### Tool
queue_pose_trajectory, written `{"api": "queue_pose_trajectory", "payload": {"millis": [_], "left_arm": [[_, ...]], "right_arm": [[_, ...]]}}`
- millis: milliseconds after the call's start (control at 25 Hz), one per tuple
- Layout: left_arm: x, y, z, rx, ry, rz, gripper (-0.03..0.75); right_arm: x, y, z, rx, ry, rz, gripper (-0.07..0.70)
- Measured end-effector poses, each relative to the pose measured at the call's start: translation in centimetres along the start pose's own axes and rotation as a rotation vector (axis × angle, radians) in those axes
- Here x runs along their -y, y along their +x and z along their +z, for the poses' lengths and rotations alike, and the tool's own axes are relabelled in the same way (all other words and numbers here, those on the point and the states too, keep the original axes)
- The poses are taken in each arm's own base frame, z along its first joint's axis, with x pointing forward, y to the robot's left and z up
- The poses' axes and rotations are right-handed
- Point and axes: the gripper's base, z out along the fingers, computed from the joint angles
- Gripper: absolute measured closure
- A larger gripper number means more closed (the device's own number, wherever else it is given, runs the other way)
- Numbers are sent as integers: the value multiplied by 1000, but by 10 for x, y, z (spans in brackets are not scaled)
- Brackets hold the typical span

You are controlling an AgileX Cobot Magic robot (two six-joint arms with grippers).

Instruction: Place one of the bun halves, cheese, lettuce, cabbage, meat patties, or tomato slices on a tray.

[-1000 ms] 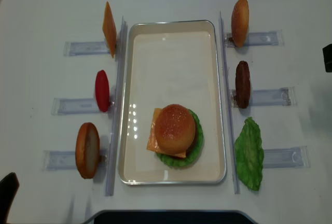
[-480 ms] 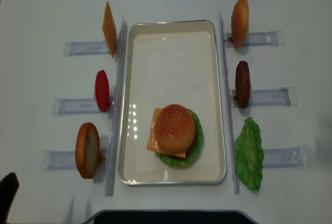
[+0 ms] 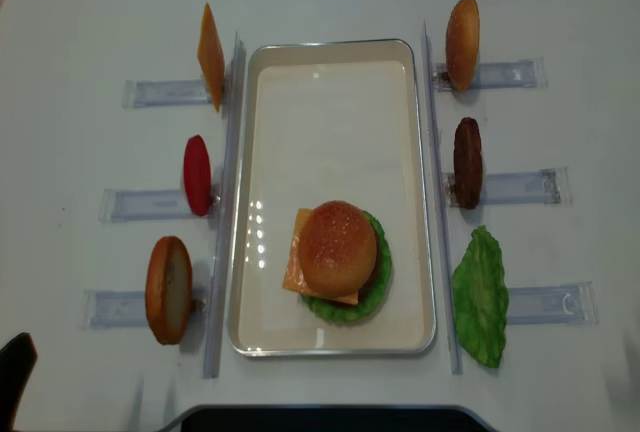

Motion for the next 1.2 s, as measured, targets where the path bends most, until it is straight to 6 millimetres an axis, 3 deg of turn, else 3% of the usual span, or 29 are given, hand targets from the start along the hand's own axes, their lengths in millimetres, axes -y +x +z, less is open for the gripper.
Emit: {"api": "queue_pose_trajectory", "payload": {"millis": [280,600,1200], "left_arm": [[0,0,0,0,0,0,391],[0,0,0,0,0,0,391],[0,0,0,0,1,0,391]], "right_arm": [[-4,36,-10,185,13,7,157],[-6,57,-25,376,23,15,157],[-7,62,-29,422,21,15,157]]}}
